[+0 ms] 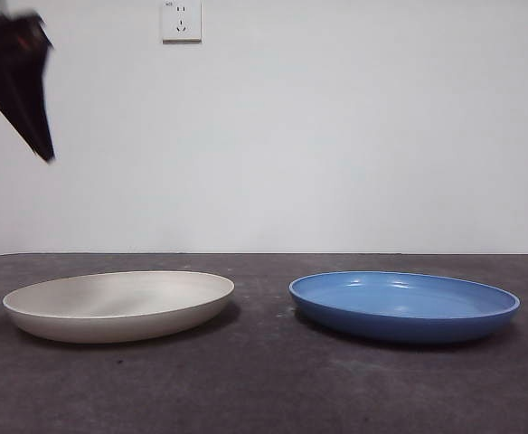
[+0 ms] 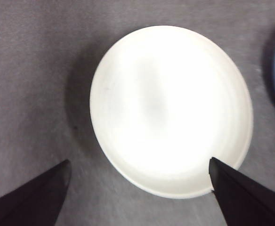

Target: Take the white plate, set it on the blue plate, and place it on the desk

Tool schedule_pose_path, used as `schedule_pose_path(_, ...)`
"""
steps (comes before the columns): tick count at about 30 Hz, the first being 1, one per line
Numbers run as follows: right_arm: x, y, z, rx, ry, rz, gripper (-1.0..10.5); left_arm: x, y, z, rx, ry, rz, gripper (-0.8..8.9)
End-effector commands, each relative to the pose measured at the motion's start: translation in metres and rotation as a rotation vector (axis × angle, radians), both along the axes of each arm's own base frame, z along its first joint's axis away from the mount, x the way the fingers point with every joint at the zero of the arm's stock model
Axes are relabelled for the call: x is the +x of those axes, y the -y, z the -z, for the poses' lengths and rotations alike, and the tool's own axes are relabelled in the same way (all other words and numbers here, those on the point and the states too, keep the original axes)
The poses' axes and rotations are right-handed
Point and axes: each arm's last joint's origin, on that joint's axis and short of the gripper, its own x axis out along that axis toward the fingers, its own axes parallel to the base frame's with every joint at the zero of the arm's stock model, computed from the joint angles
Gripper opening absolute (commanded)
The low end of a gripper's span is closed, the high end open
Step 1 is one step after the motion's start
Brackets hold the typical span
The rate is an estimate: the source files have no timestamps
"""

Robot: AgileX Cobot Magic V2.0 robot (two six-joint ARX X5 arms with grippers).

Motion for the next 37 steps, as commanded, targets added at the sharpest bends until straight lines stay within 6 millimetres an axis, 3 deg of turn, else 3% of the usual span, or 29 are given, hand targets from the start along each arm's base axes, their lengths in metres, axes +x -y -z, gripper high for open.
schedule_pose_path(1,0.001,-0.001,-0.005,0.008,0.018,0.001,3.4,0.021,0.004,0.004,0.031,0.003,-0.005,4.67)
schedule_pose_path(10,0.001,-0.001,-0.006,0.009,0.024,0.001,3.4,0.062,0.011,0.048,0.086,-0.077,-0.023,4.66)
schedule_pose_path(24,0.001,-0.001,-0.006,0.01,0.023,0.003,3.4,0.086,0.015,0.097,0.107,-0.179,-0.021,4.47)
schedule_pose_path(28,0.001,-0.001,-0.006,0.011,0.023,0.003,3.4,0.087,0.016,0.102,0.11,-0.193,-0.022,3.22)
schedule_pose_path(34,0.001,-0.001,-0.006,0.01,0.023,0.003,3.4,0.087,0.016,0.102,0.108,-0.19,-0.024,0.19)
schedule_pose_path(37,0.001,-0.001,-0.006,0.01,0.023,0.003,3.4,0.087,0.016,0.101,0.107,-0.186,-0.025,0.09)
